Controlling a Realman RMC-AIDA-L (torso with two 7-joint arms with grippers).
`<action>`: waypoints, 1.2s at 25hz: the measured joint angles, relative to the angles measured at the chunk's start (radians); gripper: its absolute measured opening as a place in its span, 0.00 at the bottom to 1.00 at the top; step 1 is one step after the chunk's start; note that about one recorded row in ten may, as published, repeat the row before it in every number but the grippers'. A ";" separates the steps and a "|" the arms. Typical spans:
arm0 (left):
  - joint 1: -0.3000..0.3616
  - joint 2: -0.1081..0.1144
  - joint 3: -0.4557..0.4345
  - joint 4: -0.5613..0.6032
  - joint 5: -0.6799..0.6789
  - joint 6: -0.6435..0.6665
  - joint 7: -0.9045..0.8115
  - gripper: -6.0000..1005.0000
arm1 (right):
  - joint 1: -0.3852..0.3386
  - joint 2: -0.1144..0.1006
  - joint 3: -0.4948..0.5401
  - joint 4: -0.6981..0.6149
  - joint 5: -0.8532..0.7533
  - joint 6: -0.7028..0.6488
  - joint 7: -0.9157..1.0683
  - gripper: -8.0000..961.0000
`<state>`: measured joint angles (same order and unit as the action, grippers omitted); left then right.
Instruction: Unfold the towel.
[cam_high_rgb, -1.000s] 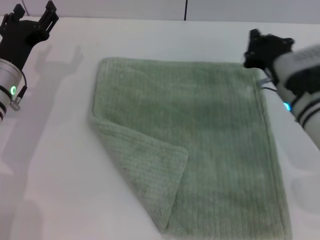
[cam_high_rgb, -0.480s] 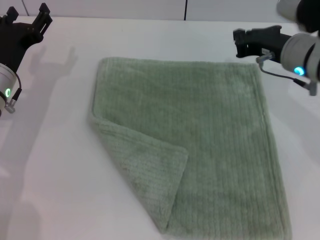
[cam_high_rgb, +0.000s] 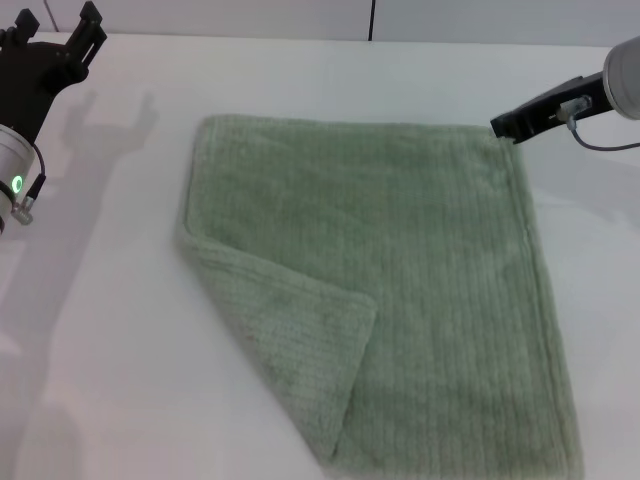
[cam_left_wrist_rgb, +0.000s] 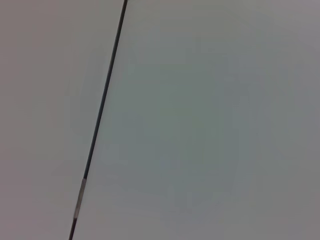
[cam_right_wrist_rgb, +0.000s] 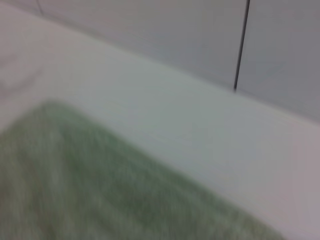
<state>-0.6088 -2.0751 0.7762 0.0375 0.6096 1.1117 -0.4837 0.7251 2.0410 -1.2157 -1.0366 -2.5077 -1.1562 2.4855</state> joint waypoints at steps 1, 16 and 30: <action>0.001 0.000 0.000 -0.003 0.000 0.010 -0.001 0.82 | 0.043 -0.015 0.004 0.070 -0.030 -0.013 -0.012 0.01; 0.000 -0.001 0.003 -0.010 0.004 0.023 -0.041 0.82 | 0.199 -0.042 0.008 0.435 -0.051 0.108 -0.178 0.01; -0.010 -0.002 0.005 -0.010 0.006 0.027 -0.059 0.81 | 0.225 -0.053 0.010 0.517 -0.044 0.143 -0.240 0.01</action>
<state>-0.6184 -2.0770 0.7810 0.0275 0.6153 1.1383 -0.5424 0.9506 1.9880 -1.2057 -0.5201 -2.5519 -1.0131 2.2460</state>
